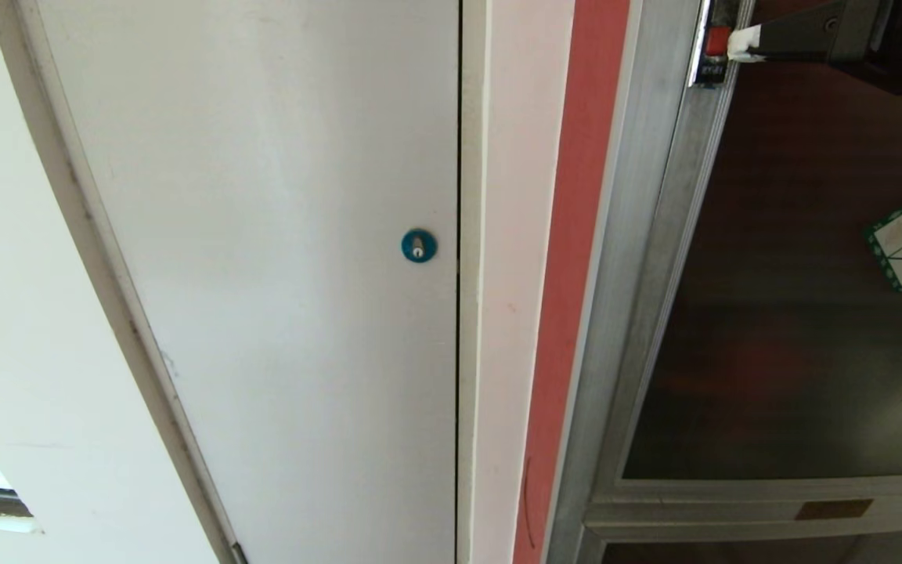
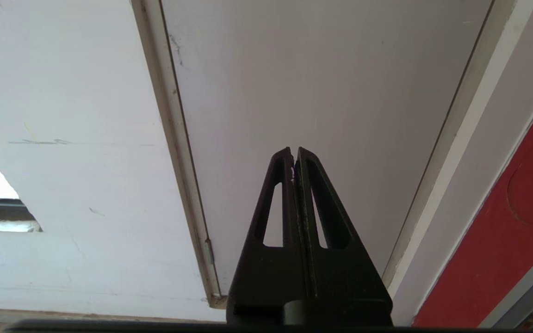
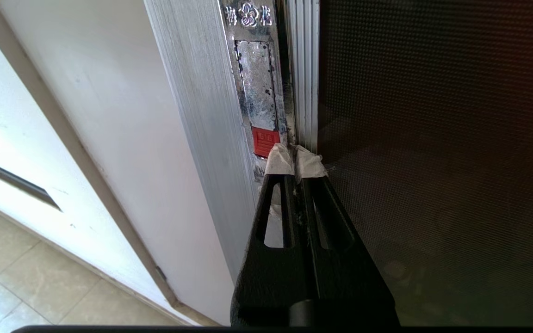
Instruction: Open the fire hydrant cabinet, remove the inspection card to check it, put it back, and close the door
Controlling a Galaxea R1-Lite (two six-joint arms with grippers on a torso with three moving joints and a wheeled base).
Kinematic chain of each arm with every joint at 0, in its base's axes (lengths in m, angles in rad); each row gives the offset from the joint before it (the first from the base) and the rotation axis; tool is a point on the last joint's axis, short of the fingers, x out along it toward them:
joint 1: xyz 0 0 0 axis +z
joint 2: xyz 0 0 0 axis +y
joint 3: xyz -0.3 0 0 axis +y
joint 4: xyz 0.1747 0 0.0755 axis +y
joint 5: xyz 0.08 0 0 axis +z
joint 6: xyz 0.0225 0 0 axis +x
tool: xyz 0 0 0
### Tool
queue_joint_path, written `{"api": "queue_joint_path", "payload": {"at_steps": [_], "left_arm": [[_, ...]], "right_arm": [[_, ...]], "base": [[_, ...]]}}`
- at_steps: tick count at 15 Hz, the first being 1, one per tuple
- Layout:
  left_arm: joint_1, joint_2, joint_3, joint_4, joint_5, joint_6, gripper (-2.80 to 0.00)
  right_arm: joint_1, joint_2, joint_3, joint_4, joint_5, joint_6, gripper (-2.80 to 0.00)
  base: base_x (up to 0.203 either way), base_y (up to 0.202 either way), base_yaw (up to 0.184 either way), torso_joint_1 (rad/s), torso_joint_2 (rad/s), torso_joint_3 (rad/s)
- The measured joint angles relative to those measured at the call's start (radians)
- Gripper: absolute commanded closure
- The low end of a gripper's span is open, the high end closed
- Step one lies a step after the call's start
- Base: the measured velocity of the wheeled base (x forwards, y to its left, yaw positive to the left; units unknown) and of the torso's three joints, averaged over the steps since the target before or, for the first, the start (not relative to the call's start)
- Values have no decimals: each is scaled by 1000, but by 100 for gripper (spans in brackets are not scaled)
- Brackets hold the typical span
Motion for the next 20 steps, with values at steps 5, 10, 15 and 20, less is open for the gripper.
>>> {"api": "queue_joint_path", "payload": {"at_steps": [5,10,15,20], "left_arm": [[0,0,0,0,-1,1,0],[0,0,0,0,0,1,0],[0,0,0,1,-1,0,0],[0,0,0,0,0,0,0]], "right_arm": [[-1,10,-3,-2,6,-2,0],[2,0,1,5,31,-2,0],[18,-30,15,11,72,0,0],[21,-29,14,-2,92,1,0]], "base": [[0,0,0,0,0,0],[0,0,0,0,0,0],[0,0,0,0,0,0],[0,0,0,0,0,0]]}}
